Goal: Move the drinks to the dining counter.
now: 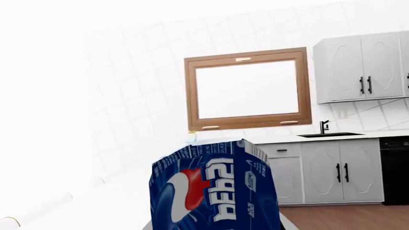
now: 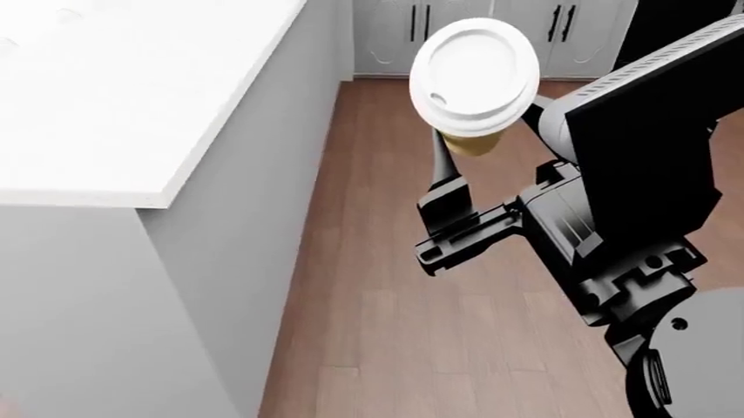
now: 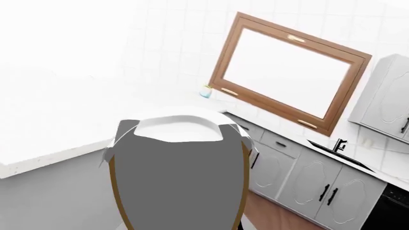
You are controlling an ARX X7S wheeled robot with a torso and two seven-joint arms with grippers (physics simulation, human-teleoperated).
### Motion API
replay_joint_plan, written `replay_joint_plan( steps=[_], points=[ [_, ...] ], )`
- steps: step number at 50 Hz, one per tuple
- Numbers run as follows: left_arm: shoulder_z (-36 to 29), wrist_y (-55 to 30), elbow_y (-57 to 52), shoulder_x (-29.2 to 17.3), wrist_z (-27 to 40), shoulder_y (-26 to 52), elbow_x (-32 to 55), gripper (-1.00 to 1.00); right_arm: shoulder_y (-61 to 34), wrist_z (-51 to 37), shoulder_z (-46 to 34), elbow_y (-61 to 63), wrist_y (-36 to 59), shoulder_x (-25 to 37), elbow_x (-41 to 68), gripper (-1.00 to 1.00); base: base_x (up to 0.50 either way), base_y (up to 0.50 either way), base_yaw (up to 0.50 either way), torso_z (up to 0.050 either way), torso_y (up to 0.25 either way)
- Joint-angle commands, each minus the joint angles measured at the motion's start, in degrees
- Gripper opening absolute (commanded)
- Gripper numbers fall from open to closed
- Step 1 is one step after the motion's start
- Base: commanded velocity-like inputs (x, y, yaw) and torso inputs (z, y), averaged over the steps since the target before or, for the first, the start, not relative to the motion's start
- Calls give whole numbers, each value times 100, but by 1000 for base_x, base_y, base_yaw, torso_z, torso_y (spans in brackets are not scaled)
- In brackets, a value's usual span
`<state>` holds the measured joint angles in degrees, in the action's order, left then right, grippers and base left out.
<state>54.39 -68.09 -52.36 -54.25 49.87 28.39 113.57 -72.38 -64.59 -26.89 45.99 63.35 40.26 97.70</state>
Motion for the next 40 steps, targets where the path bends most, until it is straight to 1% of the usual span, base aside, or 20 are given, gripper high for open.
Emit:
replay_joint_plan(
  steps=[1, 40],
  points=[
    [-2, 54, 10, -13, 40, 9, 12, -100, -38, 8, 6, 25, 22, 19, -29, -100, -508, 208, 0, 0, 10],
    [-14, 96, -4, -32, 19, -10, -19, -100, -76, 60, -91, -5, -12, 29, -87, -100, -508, 206, 0, 0, 1]
  ],
)
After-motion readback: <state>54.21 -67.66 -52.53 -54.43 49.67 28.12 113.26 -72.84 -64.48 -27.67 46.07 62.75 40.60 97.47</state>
